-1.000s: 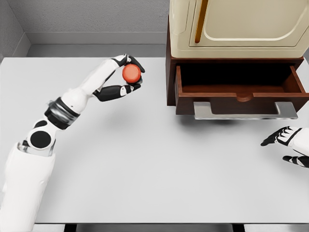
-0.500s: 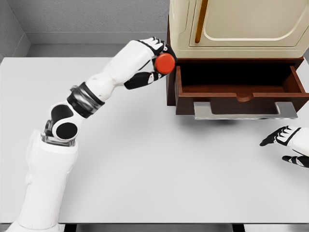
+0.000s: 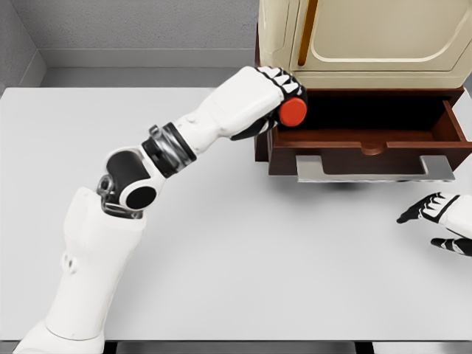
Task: Put the switch into the drawer with left arm, and close the drawer with right arm
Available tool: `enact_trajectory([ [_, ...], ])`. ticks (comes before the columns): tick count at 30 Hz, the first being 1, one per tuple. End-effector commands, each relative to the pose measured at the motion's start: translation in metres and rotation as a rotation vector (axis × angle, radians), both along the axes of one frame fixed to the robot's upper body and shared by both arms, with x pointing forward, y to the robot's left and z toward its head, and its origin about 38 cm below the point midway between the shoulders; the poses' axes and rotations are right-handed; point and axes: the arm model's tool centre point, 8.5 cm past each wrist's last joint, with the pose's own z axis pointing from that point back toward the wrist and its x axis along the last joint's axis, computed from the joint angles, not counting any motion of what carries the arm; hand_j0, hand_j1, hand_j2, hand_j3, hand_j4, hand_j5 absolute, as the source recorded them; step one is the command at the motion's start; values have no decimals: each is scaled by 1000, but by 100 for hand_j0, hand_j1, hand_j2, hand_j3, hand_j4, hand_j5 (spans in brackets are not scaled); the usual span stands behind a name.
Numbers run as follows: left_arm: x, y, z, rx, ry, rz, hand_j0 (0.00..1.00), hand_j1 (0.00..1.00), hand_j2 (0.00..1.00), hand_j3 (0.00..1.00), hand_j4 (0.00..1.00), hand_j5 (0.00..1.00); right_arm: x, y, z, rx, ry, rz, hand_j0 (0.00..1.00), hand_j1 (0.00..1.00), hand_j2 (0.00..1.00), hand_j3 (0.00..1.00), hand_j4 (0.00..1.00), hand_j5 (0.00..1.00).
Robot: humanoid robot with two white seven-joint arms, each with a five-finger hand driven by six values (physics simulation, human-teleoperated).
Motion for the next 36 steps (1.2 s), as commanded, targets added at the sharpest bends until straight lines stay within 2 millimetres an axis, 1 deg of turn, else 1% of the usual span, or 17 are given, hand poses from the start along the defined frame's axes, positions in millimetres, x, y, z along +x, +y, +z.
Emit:
enact_trajectory([
  [1, -1, -5, -2, 31, -13, 4, 36, 36, 36, 36, 36, 36, 0, -1, 0, 3, 1, -5, 74, 74, 74, 74, 74, 74],
  [3, 0, -11, 2, 42, -23, -9, 36, 36, 36, 36, 36, 36, 0, -1, 1, 4, 1, -3, 74, 74, 74, 74, 74, 74],
  [7, 4, -15, 9, 77, -55, -1, 36, 36, 36, 36, 36, 36, 0, 0, 1, 5, 0, -2, 74, 74, 74, 74, 74, 74],
  [8, 5, -19, 12, 84, -65, -8, 34, 34, 34, 34, 34, 34, 1, 0, 1, 4, -1, -2, 74, 74, 74, 74, 74, 74],
  [10, 11, -19, 19, 89, -75, -5, 34, 34, 34, 34, 34, 34, 1, 0, 2, 4, -1, 0, 74, 74, 74, 74, 74, 74],
  [13, 13, -20, 18, 92, -70, -3, 34, 34, 34, 34, 34, 34, 1, 0, 2, 4, -1, 0, 74, 74, 74, 74, 74, 74],
  [14, 14, -20, 21, 92, -77, -4, 34, 34, 34, 34, 34, 34, 1, 0, 1, 3, -1, -2, 74, 74, 74, 74, 74, 74],
  [18, 12, -24, 19, 99, -77, -15, 34, 34, 34, 34, 34, 34, 1, 0, 2, 4, -1, 0, 74, 74, 74, 74, 74, 74],
  [19, 12, -25, 19, 99, -76, -19, 36, 36, 36, 36, 36, 36, 0, 0, 1, 4, 0, 0, 74, 74, 74, 74, 74, 74],
  [20, 10, -27, 18, 101, -75, -27, 43, 43, 43, 43, 43, 43, 1, 0, 2, 4, -1, 0, 74, 74, 74, 74, 74, 74],
  [21, 10, -27, 18, 101, -76, -31, 60, 60, 60, 60, 60, 60, 1, 0, 2, 4, -1, 0, 74, 74, 74, 74, 74, 74],
  [22, 10, -27, 18, 100, -76, -30, 64, 64, 64, 64, 64, 64, 1, 0, 1, 3, -1, -2, 74, 74, 74, 74, 74, 74],
  [23, 9, -28, 18, 101, -75, -31, 65, 65, 65, 65, 65, 65, 1, 0, 1, 3, -1, -2, 74, 74, 74, 74, 74, 74],
  [34, 9, -28, 18, 103, -77, -31, 67, 67, 67, 67, 67, 67, 1, 0, 2, 1, 0, 0, 74, 74, 74, 74, 74, 74],
  [36, 9, -28, 18, 103, -77, -35, 69, 69, 69, 69, 69, 69, 1, 0, 2, -1, -1, 1, 74, 74, 74, 74, 74, 74],
])
